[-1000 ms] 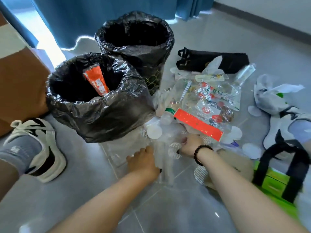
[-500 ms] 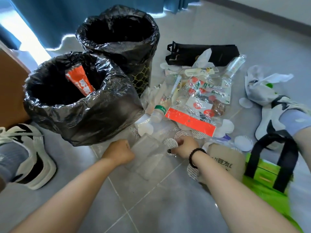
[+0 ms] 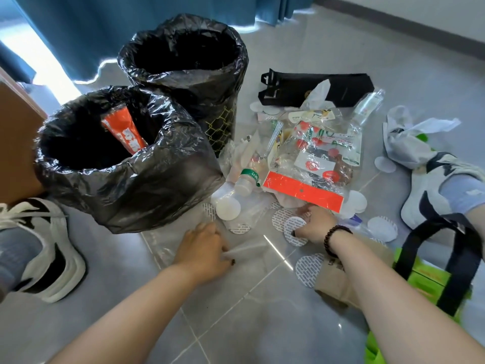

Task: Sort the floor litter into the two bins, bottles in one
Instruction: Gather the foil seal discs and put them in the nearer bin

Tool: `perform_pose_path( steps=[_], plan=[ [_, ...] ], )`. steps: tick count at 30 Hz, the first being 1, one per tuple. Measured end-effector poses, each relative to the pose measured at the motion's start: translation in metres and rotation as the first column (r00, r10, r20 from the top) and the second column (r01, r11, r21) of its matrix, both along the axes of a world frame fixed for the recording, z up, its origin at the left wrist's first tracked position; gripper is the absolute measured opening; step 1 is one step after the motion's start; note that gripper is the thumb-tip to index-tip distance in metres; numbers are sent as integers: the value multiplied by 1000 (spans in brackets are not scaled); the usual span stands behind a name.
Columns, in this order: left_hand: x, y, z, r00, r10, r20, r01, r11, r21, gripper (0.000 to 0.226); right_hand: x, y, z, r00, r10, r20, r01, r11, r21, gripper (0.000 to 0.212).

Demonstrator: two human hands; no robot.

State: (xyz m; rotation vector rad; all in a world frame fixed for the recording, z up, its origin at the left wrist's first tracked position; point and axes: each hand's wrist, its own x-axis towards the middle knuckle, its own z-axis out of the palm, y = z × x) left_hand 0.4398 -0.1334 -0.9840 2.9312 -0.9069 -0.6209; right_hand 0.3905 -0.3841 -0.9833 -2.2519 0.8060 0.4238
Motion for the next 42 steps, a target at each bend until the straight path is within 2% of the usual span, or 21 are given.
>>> perform_pose_path(
  steps=[3, 5, 8, 10, 12, 15, 19, 23, 27, 29, 32, 37, 39, 42],
  plan=[
    [-10, -3, -5, 999, -22, -28, 22, 1000, 3, 47, 3, 2, -11, 1000, 16, -9, -16, 1000, -1, 62],
    [-15, -6, -6, 999, -7, -44, 5, 999, -43, 44, 5, 4, -18, 998, 35, -58, -34, 999, 20, 64],
    [-18, -9, -6, 1000, -20, -24, 16, 987, -160, 41, 7, 6, -25, 996, 33, -78, -33, 999, 1, 46],
    [-16, -10, -5, 1000, 6, -15, -9, 970, -243, 35, 9, 6, -24, 989, 100, -112, -105, 994, -38, 37],
    [-10, -10, -2, 998, 66, -26, -70, 952, -299, 24, 11, 9, -21, 969, 177, -172, -196, 975, -102, 38],
    [1, -5, -3, 990, 134, -34, -138, 948, -286, 15, 12, 14, -21, 949, 219, -226, -269, 937, -225, 35],
    [16, 0, -8, 986, 156, 51, -134, 945, -299, 5, 3, 16, -26, 966, 220, -134, -252, 912, -324, 39],
    [26, -1, -15, 980, 11, 200, 40, 968, -247, 11, -5, 17, -34, 947, 322, 5, -295, 874, -385, 39],
    [35, -10, -19, 974, -125, 188, 157, 973, -169, 17, -4, 14, -32, 922, 387, 17, -360, 872, -331, 38],
    [41, -16, -20, 980, -155, 124, 166, 983, -81, 19, -1, 11, -29, 911, 412, 1, -393, 870, -298, 38],
    [45, -26, -18, 981, -158, 116, 157, 987, 12, 23, 0, 11, -30, 909, 416, 21, -391, 871, -297, 36],
    [45, -32, -6, 980, -142, 142, 131, 988, 87, 23, -5, 7, -22, 938, 338, 77, -313, 921, -230, 30],
    [42, -33, -6, 984, -136, 112, 125, 987, 101, 23, -9, 5, -15, 950, 296, 101, -274, 943, -187, 25],
    [41, -41, -4, 995, -96, 19, 95, 995, 37, 22, -20, 3, -3, 968, 199, 153, -194, 980, -52, 23]
  ],
)
